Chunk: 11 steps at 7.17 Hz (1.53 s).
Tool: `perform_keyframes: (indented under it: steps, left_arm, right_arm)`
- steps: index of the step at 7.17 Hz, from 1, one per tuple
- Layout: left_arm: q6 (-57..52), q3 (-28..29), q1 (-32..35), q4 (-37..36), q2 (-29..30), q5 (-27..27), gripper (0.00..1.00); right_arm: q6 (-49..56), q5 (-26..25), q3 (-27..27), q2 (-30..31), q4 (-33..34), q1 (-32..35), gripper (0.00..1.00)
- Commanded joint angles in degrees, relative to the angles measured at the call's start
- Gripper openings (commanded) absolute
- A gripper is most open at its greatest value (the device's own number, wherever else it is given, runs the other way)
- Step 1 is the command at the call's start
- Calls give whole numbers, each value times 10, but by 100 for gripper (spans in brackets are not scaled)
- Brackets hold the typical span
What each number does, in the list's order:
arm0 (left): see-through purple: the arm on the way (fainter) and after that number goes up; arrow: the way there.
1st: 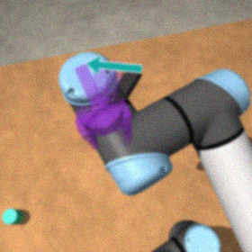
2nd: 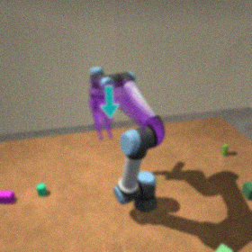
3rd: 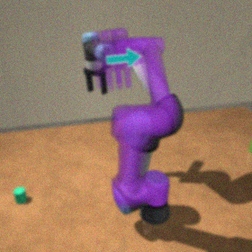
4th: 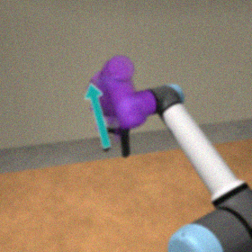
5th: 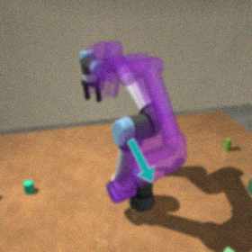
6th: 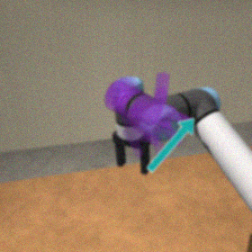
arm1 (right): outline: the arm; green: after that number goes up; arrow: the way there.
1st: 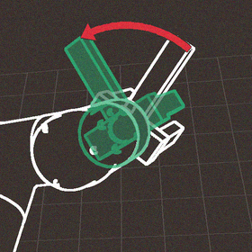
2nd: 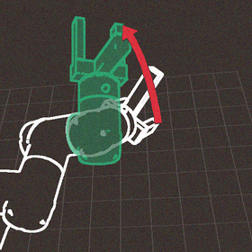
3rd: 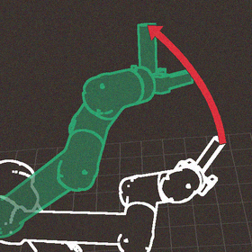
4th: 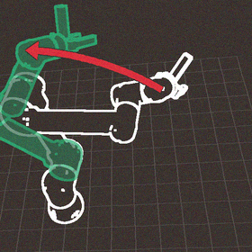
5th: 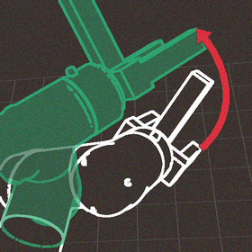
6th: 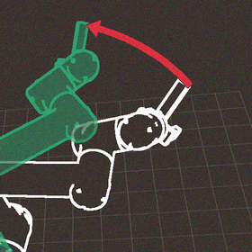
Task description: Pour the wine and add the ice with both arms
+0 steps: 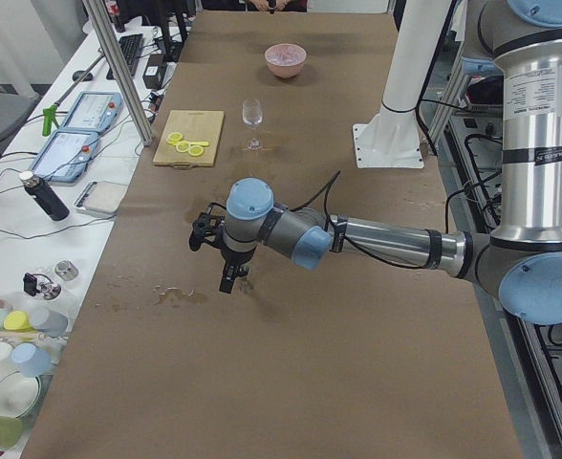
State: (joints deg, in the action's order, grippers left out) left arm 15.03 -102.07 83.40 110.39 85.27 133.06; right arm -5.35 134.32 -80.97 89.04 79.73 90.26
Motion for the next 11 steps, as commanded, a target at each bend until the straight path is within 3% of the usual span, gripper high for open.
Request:
perform_keyframes:
  steps: [1, 7, 11]
  left_arm:
    - [0, -1, 0, -10, 4, -1, 98]
    - [7, -37, -1, -16, -5, -32, 98]
    - [52, -3, -3, 129, -41, -30, 98]
  right_arm:
    - [-2, 0, -1, -9, 1, 0, 100]
    - [-88, 0, -57, -13, 3, -39, 100]
    - [-293, -35, -173, -13, 8, -165, 100]
